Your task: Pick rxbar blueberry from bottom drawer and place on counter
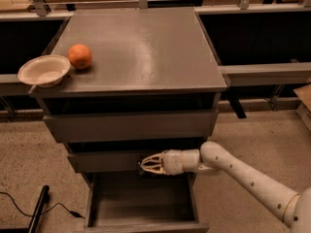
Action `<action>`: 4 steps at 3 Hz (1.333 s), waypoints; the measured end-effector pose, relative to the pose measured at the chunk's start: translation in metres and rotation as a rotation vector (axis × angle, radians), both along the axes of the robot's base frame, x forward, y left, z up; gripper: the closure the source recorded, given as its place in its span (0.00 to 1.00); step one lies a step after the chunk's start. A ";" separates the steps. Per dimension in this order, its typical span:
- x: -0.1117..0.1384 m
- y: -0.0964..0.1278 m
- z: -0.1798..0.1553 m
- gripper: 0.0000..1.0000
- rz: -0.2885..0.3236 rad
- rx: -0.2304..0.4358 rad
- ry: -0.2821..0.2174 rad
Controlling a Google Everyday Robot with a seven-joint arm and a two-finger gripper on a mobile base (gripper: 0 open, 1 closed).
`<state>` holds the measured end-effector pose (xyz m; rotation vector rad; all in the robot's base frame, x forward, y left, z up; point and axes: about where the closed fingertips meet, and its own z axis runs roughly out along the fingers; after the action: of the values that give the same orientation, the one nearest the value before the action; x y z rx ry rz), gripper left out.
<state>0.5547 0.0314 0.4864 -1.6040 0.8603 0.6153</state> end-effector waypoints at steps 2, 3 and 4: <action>-0.009 -0.018 0.140 1.00 0.029 -0.099 -0.277; -0.014 -0.023 0.200 1.00 0.010 -0.157 -0.382; -0.006 -0.023 0.256 1.00 -0.002 -0.204 -0.476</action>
Offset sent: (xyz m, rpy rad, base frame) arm -0.0139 -0.0316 0.1957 -0.1634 -0.3864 0.0088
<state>0.5485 0.0080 0.7424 -1.8310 0.5791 0.1291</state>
